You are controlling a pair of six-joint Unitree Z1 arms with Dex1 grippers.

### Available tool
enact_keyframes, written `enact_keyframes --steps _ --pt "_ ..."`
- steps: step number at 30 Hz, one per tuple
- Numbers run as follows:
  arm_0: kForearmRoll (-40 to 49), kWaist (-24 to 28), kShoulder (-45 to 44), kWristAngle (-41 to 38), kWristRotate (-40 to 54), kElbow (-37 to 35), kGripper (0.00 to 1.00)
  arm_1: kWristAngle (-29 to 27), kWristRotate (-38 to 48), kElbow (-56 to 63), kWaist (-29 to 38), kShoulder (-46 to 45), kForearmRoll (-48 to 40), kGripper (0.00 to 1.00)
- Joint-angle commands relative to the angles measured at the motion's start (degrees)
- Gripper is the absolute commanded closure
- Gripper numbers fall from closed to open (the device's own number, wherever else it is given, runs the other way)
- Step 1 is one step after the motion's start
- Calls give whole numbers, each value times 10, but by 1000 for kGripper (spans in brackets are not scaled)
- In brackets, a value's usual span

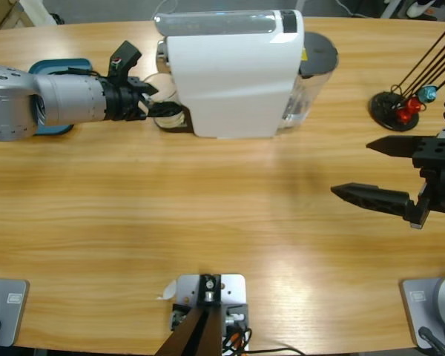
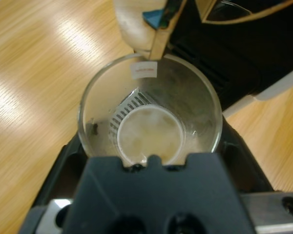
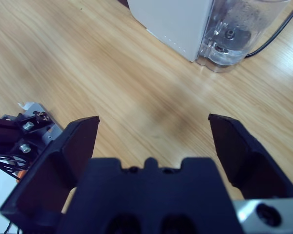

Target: Pour coffee

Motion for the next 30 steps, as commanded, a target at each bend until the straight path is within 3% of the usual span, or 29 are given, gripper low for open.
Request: enact_keyframes --steps 1,7,9,13,18,30 --pt "-8 21 -9 -10 14 30 398 8 5 12 4 16 -4 0" --pt "-8 40 -56 -8 10 66 400 8 5 12 4 20 -4 0" --pt "-6 41 -73 -7 3 73 465 8 5 12 4 20 -4 0" --pt "15 57 -125 -1 -24 89 469 7 5 11 4 20 -4 0" --pt "50 101 -186 27 -53 112 464 7 5 12 4 17 -4 0" --pt "24 208 -184 104 -100 143 464 9 6 15 4 10 -6 0"
